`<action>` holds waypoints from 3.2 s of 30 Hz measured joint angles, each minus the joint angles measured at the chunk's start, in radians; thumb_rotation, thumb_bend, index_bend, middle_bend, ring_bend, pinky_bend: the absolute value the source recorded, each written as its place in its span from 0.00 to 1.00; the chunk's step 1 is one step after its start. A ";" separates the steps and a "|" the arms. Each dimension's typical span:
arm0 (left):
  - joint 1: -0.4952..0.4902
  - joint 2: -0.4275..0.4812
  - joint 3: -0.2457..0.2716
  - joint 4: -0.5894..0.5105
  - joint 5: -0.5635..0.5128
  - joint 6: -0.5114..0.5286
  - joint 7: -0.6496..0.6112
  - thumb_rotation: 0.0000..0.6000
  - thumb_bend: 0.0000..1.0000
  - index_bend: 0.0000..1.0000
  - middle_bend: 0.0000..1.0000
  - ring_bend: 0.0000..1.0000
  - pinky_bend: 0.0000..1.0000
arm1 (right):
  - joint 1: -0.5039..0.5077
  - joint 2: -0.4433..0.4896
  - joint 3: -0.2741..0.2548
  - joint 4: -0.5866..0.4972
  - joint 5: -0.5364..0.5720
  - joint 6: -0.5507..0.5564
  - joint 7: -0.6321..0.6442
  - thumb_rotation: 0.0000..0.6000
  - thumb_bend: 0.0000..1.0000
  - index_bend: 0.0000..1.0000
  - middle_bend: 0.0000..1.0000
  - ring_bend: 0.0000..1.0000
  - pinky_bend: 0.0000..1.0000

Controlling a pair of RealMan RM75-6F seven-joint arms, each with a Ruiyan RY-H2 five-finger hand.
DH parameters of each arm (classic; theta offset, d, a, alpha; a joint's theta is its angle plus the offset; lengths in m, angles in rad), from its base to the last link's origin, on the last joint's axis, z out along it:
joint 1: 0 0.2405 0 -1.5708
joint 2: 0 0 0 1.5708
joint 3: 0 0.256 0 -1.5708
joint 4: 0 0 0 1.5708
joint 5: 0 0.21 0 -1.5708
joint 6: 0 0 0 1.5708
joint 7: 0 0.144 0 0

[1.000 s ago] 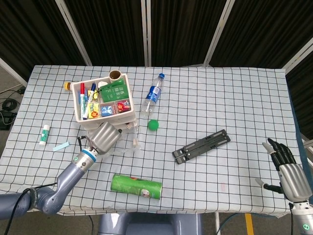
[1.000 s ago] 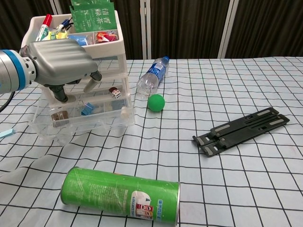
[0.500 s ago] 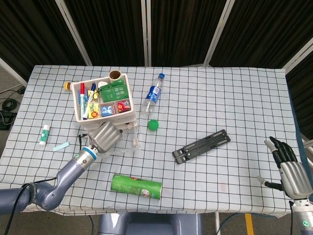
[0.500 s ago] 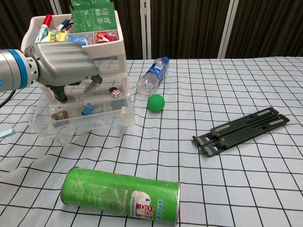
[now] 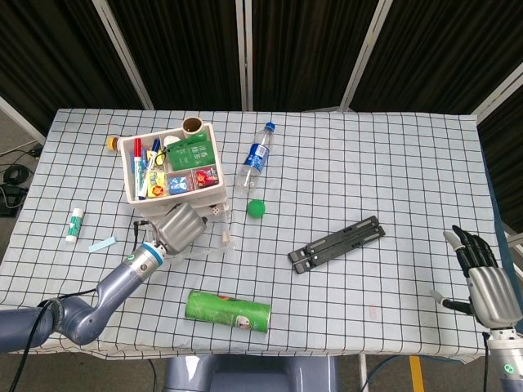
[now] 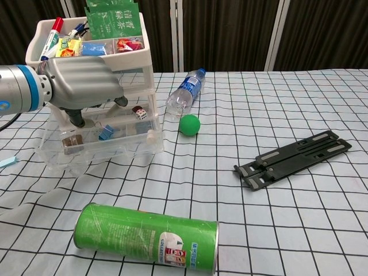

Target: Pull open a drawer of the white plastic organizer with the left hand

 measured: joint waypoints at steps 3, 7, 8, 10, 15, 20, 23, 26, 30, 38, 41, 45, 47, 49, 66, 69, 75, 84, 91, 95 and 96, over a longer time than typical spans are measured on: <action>-0.004 -0.008 0.007 0.015 0.003 -0.003 -0.011 1.00 0.30 0.47 1.00 0.98 0.89 | 0.000 0.001 0.002 0.000 0.003 -0.001 0.002 1.00 0.01 0.00 0.00 0.00 0.00; -0.007 -0.018 0.016 0.033 0.005 -0.003 -0.018 1.00 0.30 0.47 1.00 0.98 0.89 | 0.000 0.003 0.003 -0.001 0.004 0.000 0.007 1.00 0.01 0.00 0.00 0.00 0.00; -0.008 -0.020 0.018 0.036 0.005 -0.003 -0.018 1.00 0.30 0.47 1.00 0.98 0.89 | -0.001 0.003 0.003 -0.001 0.004 0.000 0.008 1.00 0.01 0.00 0.00 0.00 0.00; -0.011 -0.024 0.024 0.041 0.003 -0.004 -0.016 1.00 0.30 0.47 1.00 0.98 0.89 | -0.001 0.004 0.004 -0.002 0.004 0.002 0.010 1.00 0.01 0.00 0.00 0.00 0.00; -0.015 -0.036 0.033 0.053 -0.001 -0.004 -0.017 1.00 0.30 0.48 1.00 0.98 0.89 | -0.002 0.007 0.005 -0.003 0.004 0.003 0.015 1.00 0.01 0.00 0.00 0.00 0.00; -0.016 -0.031 0.031 0.043 -0.002 0.009 -0.027 1.00 0.30 0.48 1.00 0.98 0.89 | -0.002 0.007 0.006 -0.003 0.004 0.004 0.016 1.00 0.01 0.00 0.00 0.00 0.00; -0.016 -0.018 0.029 0.028 -0.002 0.019 -0.033 1.00 0.30 0.48 1.00 0.98 0.89 | -0.002 0.007 0.005 -0.003 0.002 0.004 0.014 1.00 0.01 0.00 0.00 0.00 0.00; -0.017 -0.013 0.033 0.024 -0.004 0.021 -0.034 1.00 0.30 0.48 1.00 0.98 0.89 | -0.002 0.006 0.004 -0.005 -0.001 0.005 0.012 1.00 0.01 0.00 0.00 0.00 0.00; -0.018 -0.026 0.040 0.040 -0.007 0.017 -0.036 1.00 0.30 0.48 1.00 0.98 0.89 | -0.003 0.006 0.004 -0.007 -0.001 0.005 0.010 1.00 0.01 0.00 0.00 0.00 0.00; -0.028 -0.056 0.045 0.073 -0.020 0.016 -0.029 1.00 0.30 0.50 1.00 0.98 0.88 | -0.002 0.008 0.005 -0.007 0.001 0.004 0.016 1.00 0.01 0.00 0.00 0.00 0.00; -0.031 -0.060 0.045 0.076 -0.027 0.017 -0.026 1.00 0.30 0.52 1.00 0.98 0.88 | -0.003 0.010 0.005 -0.008 0.000 0.004 0.020 1.00 0.01 0.00 0.00 0.00 0.00; -0.032 -0.066 0.048 0.084 -0.036 0.020 -0.025 1.00 0.30 0.55 1.00 0.98 0.88 | -0.003 0.012 0.005 -0.009 -0.001 0.005 0.023 1.00 0.01 0.00 0.00 0.00 0.00; -0.032 -0.068 0.052 0.086 -0.036 0.022 -0.024 1.00 0.30 0.56 1.00 0.98 0.88 | -0.003 0.011 0.005 -0.009 -0.002 0.005 0.022 1.00 0.01 0.00 0.00 0.00 0.00; -0.032 -0.070 0.054 0.088 -0.036 0.024 -0.025 1.00 0.32 0.57 1.00 0.98 0.88 | -0.003 0.011 0.005 -0.009 -0.002 0.005 0.021 1.00 0.01 0.00 0.00 0.00 0.00; -0.030 -0.068 0.067 0.083 -0.030 0.036 -0.031 1.00 0.57 0.60 1.00 0.98 0.88 | -0.003 0.011 0.003 -0.015 -0.005 0.005 0.016 1.00 0.01 0.00 0.00 0.00 0.00; -0.029 -0.065 0.067 0.076 -0.030 0.041 -0.028 1.00 0.57 0.60 1.00 0.98 0.88 | -0.003 0.012 0.003 -0.016 -0.005 0.006 0.017 1.00 0.01 0.00 0.00 0.00 0.00; -0.027 -0.051 0.063 0.043 -0.022 0.063 -0.026 1.00 0.58 0.60 1.00 0.98 0.88 | -0.004 0.013 0.003 -0.017 -0.007 0.007 0.019 1.00 0.01 0.00 0.00 0.00 0.00; -0.011 0.010 0.058 -0.073 0.017 0.131 -0.016 1.00 0.58 0.60 1.00 0.98 0.88 | -0.004 0.012 -0.002 -0.021 -0.018 0.009 0.011 1.00 0.01 0.00 0.00 0.00 0.00; 0.049 0.092 0.070 -0.174 0.108 0.239 -0.051 1.00 0.57 0.60 1.00 0.98 0.88 | -0.007 0.011 -0.006 -0.025 -0.031 0.021 0.002 1.00 0.01 0.00 0.00 0.00 0.00; 0.107 0.128 0.092 -0.194 0.184 0.304 -0.121 1.00 0.57 0.60 1.00 0.98 0.88 | -0.010 0.010 -0.008 -0.030 -0.038 0.029 -0.007 1.00 0.01 0.00 0.00 0.00 0.00; 0.126 0.137 0.099 -0.195 0.205 0.323 -0.149 1.00 0.57 0.60 1.00 0.98 0.88 | -0.011 0.010 -0.009 -0.031 -0.040 0.031 -0.010 1.00 0.01 0.00 0.00 0.00 0.00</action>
